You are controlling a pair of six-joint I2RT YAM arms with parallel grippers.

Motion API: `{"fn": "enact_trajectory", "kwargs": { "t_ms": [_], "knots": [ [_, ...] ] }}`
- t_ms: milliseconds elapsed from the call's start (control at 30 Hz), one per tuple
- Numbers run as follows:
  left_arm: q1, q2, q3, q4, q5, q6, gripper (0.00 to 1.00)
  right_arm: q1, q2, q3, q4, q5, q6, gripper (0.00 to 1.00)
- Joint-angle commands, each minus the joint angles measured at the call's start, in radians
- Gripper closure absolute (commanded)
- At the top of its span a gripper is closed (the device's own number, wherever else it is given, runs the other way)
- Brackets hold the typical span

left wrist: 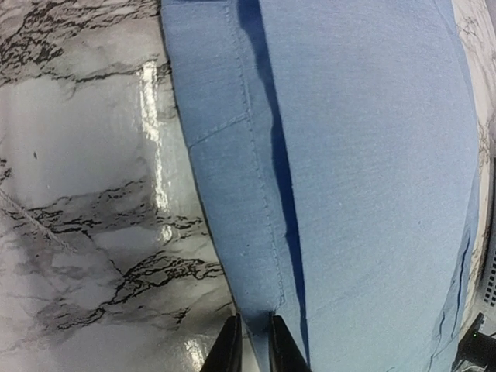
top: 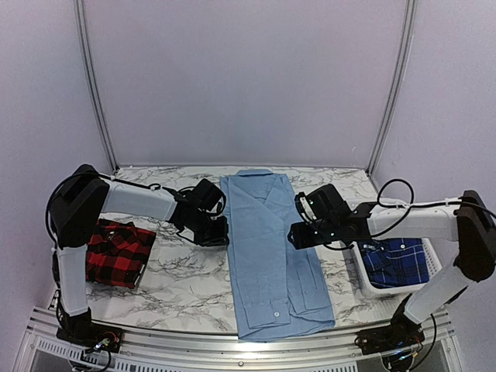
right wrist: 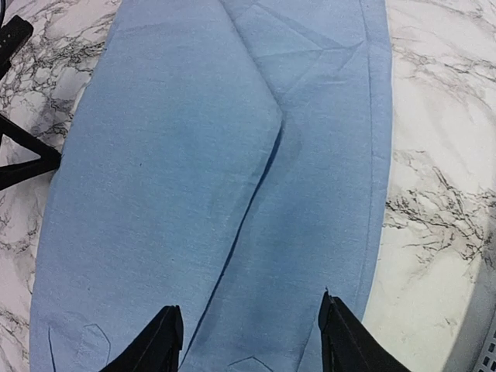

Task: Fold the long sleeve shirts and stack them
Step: Move the rectangle-folded shirt to the center of the board.

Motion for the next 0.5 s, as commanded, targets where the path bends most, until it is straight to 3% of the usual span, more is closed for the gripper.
{"fn": "enact_trajectory", "kwargs": {
  "t_ms": [0,133,467],
  "knots": [
    [0.005,0.035,-0.009,0.021,0.023,-0.006,0.9,-0.008,0.021,0.052,0.039,0.044,0.018,0.44],
    [0.007,0.046,-0.009,0.036,0.025,-0.021,1.0,-0.009,0.043,0.073,0.029,0.071,0.013,0.44],
    [0.129,-0.001,-0.075,0.041,-0.004,-0.017,1.0,-0.01,0.095,0.119,0.019,0.081,-0.018,0.44]
  ]
}}
